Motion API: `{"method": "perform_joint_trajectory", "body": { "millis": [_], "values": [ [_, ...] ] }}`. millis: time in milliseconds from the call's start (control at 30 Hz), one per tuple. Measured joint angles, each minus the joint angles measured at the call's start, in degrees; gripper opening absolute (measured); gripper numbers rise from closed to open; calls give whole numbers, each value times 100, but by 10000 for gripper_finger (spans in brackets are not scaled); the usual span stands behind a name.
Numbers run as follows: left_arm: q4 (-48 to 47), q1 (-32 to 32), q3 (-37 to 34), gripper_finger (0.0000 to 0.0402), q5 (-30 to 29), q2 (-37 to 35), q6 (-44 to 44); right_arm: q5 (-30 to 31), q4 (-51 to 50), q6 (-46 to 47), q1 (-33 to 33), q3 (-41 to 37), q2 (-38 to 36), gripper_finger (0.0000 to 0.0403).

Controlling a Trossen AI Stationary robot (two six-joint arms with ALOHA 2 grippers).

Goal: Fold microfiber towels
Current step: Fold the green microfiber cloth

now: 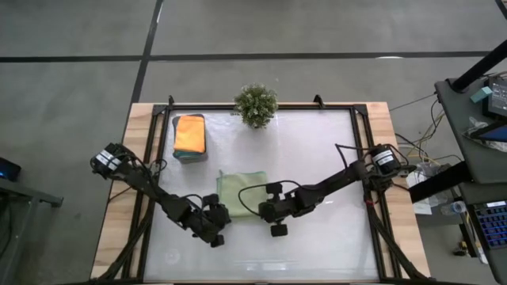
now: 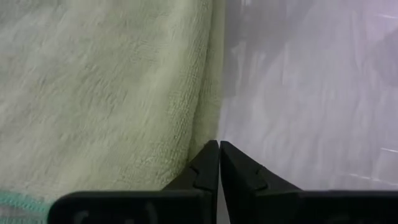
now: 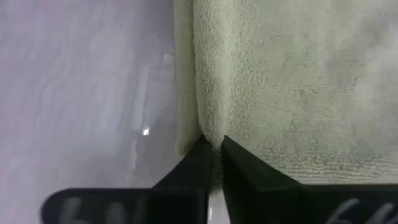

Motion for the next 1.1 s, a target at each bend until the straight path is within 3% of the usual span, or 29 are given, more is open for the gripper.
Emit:
{"method": "perform_joint_trajectory", "body": {
  "millis": [367, 767, 867, 1100],
  "values": [
    [-196, 7, -48, 1, 154, 1, -302, -11, -619, 105, 123, 15, -283, 9],
    [-318, -11, -12, 1, 671, -522, 51, -68, -913, 89, 264, -142, -261, 12],
    [-326, -2, -18, 1, 540, -716, 320, -66, -936, 147, 262, -185, -261, 33],
    [-282, 70, -46, 1, -478, -804, 732, -64, -1114, 601, 262, -192, -385, 118]
  ]
}}
